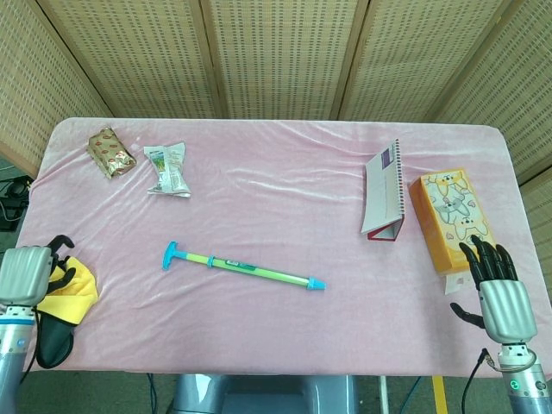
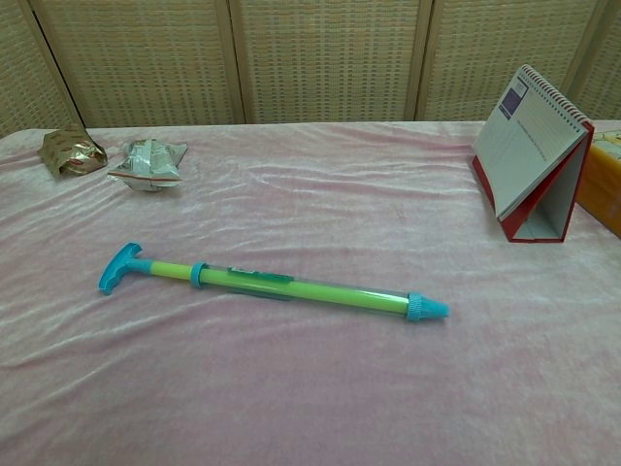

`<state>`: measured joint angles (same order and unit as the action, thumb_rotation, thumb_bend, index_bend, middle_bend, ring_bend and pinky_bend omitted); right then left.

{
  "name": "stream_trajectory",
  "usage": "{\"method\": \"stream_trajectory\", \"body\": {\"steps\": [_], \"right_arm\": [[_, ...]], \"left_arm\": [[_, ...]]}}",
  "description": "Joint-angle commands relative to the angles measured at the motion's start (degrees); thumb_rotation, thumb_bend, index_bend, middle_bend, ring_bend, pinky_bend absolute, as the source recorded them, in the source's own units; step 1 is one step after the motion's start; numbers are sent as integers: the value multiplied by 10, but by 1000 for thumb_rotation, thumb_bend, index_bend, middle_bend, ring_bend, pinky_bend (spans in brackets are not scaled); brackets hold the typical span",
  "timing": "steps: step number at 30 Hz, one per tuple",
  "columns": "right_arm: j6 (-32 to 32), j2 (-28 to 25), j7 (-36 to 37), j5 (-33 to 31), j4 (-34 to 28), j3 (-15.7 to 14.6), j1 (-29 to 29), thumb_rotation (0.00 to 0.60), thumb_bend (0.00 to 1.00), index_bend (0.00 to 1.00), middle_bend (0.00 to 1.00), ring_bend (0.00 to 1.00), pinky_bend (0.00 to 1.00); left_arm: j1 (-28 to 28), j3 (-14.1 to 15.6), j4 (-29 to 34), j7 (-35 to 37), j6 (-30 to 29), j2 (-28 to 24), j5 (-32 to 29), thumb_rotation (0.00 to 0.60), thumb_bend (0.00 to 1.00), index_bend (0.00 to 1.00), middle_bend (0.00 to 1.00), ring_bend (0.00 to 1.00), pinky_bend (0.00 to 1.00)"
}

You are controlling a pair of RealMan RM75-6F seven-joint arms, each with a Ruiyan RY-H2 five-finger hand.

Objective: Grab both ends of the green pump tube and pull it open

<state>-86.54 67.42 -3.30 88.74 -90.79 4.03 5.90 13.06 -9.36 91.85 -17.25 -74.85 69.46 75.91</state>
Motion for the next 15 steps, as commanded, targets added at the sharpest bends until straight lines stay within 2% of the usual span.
{"method": "stream_trajectory", "body": {"steps": [1, 6, 10, 15], "right_arm": [[0, -1, 2, -1, -1, 0, 0, 600, 169, 80, 0, 0, 40], [2, -3, 8, -4, -1, 1, 0, 600, 169, 80, 0, 0, 40], [2, -5, 15, -5, -1, 3, 0, 600, 169, 80, 0, 0, 40], [6, -11, 36, -17, 1, 8, 1, 600, 169, 80, 0, 0, 40]], "left_arm": [[49, -20, 20, -62, 65, -5, -56, 600, 292, 429, 943, 846, 788], [94, -28, 35, -117, 119, 4, -109, 600, 342, 414, 942, 846, 788], [131, -27, 32, -167, 153, 25, -159, 600, 343, 393, 942, 846, 788], [180, -17, -6, -233, 179, 76, -207, 600, 342, 382, 942, 846, 788]]}}
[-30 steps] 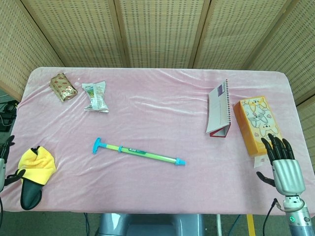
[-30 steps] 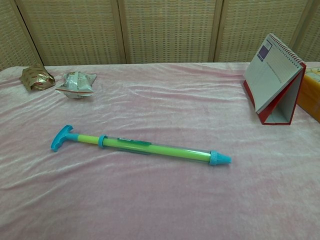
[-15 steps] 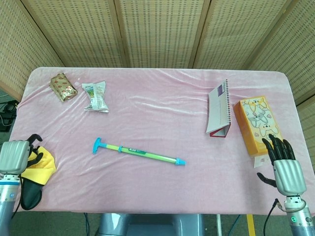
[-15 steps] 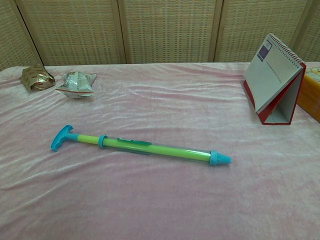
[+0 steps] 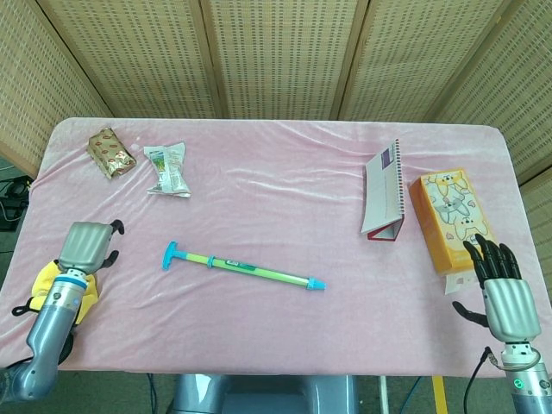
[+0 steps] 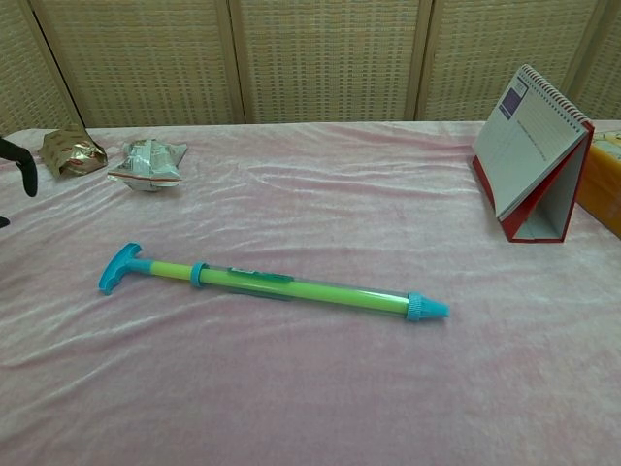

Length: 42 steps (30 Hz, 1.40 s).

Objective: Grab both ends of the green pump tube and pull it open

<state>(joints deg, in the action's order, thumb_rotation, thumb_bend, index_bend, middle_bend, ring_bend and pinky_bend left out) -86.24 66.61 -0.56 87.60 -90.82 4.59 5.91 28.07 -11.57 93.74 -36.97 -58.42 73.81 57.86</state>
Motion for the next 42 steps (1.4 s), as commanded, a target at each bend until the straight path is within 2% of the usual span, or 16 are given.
{"method": "stream_trajectory", "body": {"steps": [1, 13, 32, 42], "right_arm": [[4, -4, 10, -7, 2, 3, 1, 600, 169, 80, 0, 0, 40], [13, -9, 37, -23, 9, 10, 3, 600, 169, 80, 0, 0, 40], [21, -13, 61, -29, 13, 13, 5, 600, 169, 80, 0, 0, 42], [21, -17, 73, -31, 12, 15, 5, 600, 169, 79, 0, 0, 42]], "left_arm": [[33, 6, -29, -41, 15, 38, -31, 600, 342, 382, 942, 846, 788], [81, 20, -75, -76, 18, 103, -76, 600, 342, 413, 942, 846, 788], [132, 38, -95, -98, 16, 163, -114, 600, 342, 404, 942, 846, 788], [149, 43, -124, -111, 13, 197, -138, 600, 342, 399, 942, 846, 788]]}}
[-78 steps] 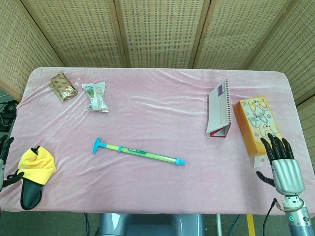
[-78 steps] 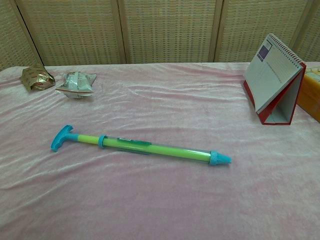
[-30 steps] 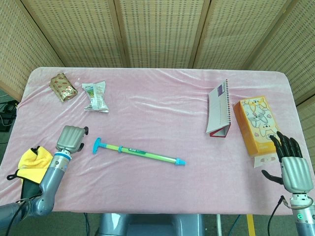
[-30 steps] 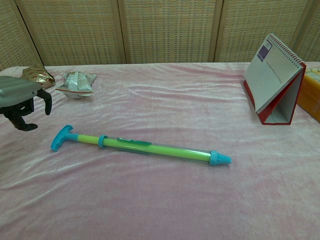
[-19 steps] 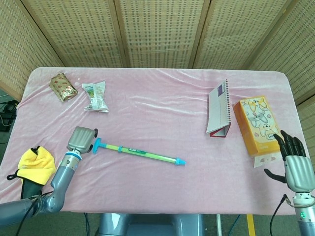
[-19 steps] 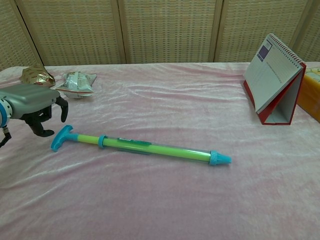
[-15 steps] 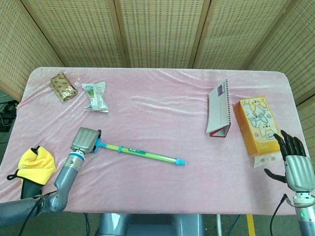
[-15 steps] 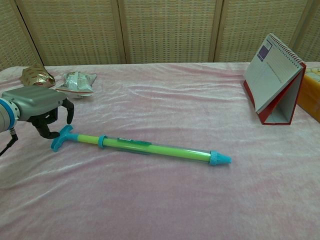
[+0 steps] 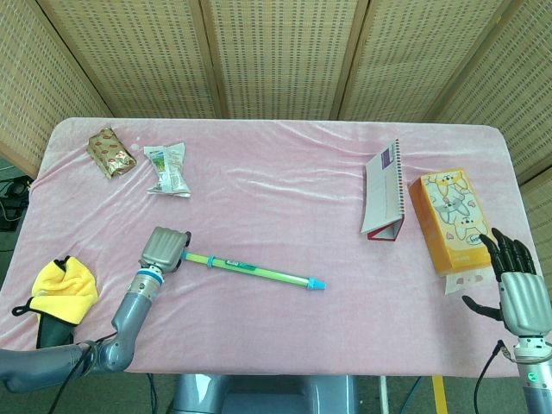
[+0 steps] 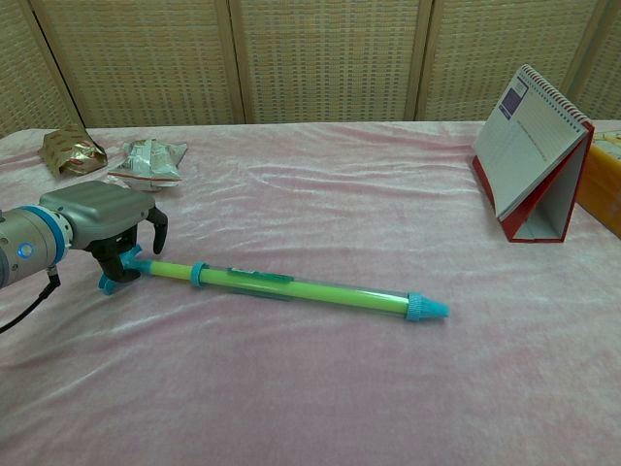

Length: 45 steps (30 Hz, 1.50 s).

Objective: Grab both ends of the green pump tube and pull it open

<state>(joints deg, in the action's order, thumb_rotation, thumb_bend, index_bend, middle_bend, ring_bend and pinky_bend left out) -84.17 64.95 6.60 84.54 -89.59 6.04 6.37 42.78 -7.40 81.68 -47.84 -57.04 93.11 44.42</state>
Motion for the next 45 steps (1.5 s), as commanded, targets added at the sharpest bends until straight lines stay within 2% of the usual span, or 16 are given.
{"method": "stream_trajectory", "body": {"steps": [1, 4, 7, 15, 23, 28, 34, 40, 42, 45], "right_arm": [[0, -1, 2, 0, 0, 0, 0, 600, 169, 79, 0, 0, 42], [-1, -2, 6, 0, 0, 1, 0, 600, 169, 80, 0, 0, 42], [0, -3, 10, 0, 0, 1, 0, 600, 169, 80, 0, 0, 42], [0, -5, 14, 1, -1, 1, 0, 600, 169, 80, 0, 0, 42], [0, -6, 12, 1, -3, 1, 0, 600, 169, 80, 0, 0, 42], [2, -3, 3, 2, -4, -1, 1, 600, 169, 80, 0, 0, 42], [3, 2, -12, 6, -6, -5, 2, 600, 169, 80, 0, 0, 48], [-3, 8, -28, 4, -9, -3, 1, 600, 169, 122, 3, 5, 140], [-5, 9, -32, 3, -11, -3, 0, 600, 169, 141, 39, 47, 183], [-8, 13, -42, 1, -16, -2, -1, 600, 169, 179, 191, 213, 278]], "left_arm": [[4, 1, -6, -4, 0, 6, -6, 600, 342, 399, 942, 846, 788], [8, 1, -14, -7, 0, 15, -14, 600, 342, 408, 942, 846, 788], [13, 3, -22, -12, -1, 25, -20, 600, 347, 468, 942, 846, 788], [16, 14, -37, -29, -8, 37, -39, 600, 516, 705, 942, 846, 788], [5, 11, -13, -5, -27, 15, -32, 600, 573, 823, 947, 852, 788], [-8, -4, 35, 26, -43, -28, -32, 600, 606, 844, 949, 854, 788], [-19, -9, 82, 53, -48, -74, -25, 600, 609, 846, 949, 854, 788], [-28, -11, 113, 73, -57, -106, -21, 600, 621, 849, 950, 855, 789], [-30, -13, 119, 79, -59, -114, -21, 600, 634, 852, 953, 861, 797], [-36, -21, 136, 98, -66, -131, -18, 600, 644, 854, 956, 864, 801]]}}
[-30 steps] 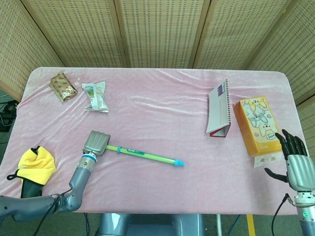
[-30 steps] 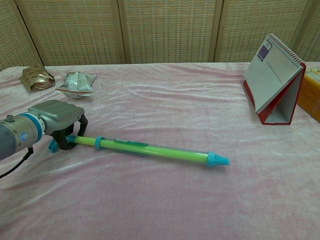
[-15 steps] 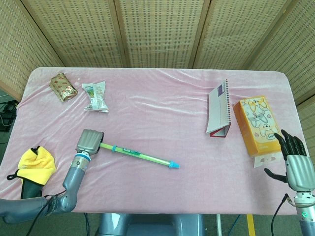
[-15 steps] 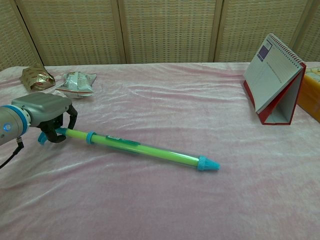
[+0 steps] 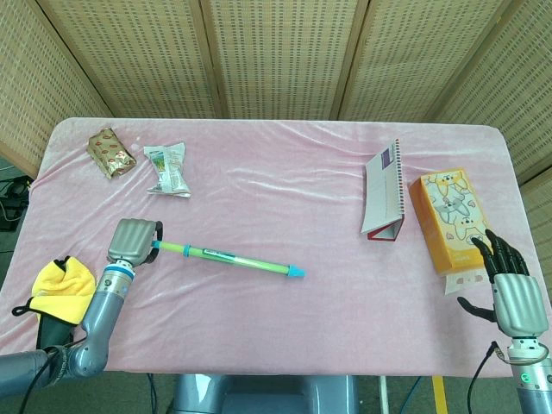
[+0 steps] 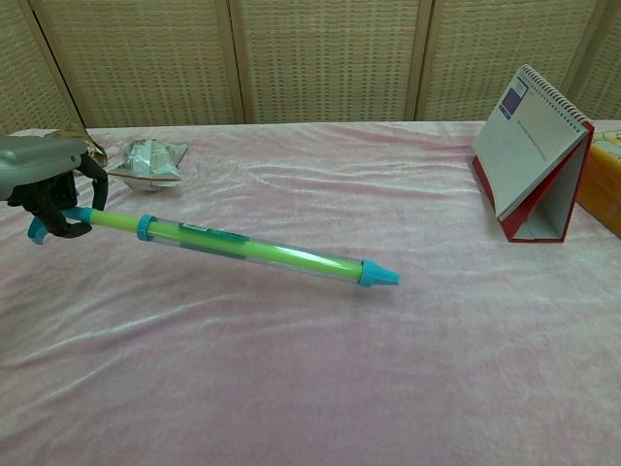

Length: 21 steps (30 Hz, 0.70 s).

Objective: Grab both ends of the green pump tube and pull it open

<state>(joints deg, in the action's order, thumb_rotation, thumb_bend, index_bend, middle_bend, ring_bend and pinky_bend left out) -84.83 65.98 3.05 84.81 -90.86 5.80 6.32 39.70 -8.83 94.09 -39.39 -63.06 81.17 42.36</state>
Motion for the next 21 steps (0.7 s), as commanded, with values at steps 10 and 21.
{"method": "stream_trajectory", "body": {"steps": [10, 21], "right_arm": [[13, 6, -78, -14, -81, 12, 16, 600, 211, 334, 707, 719, 577], [79, 37, -281, -108, -237, 48, 81, 600, 290, 391, 996, 997, 799]], "left_arm": [[-12, -25, 57, 54, -25, -56, 33, 600, 646, 855, 956, 864, 801], [0, -38, 74, 43, -35, -50, -6, 600, 646, 855, 956, 864, 810]]}}
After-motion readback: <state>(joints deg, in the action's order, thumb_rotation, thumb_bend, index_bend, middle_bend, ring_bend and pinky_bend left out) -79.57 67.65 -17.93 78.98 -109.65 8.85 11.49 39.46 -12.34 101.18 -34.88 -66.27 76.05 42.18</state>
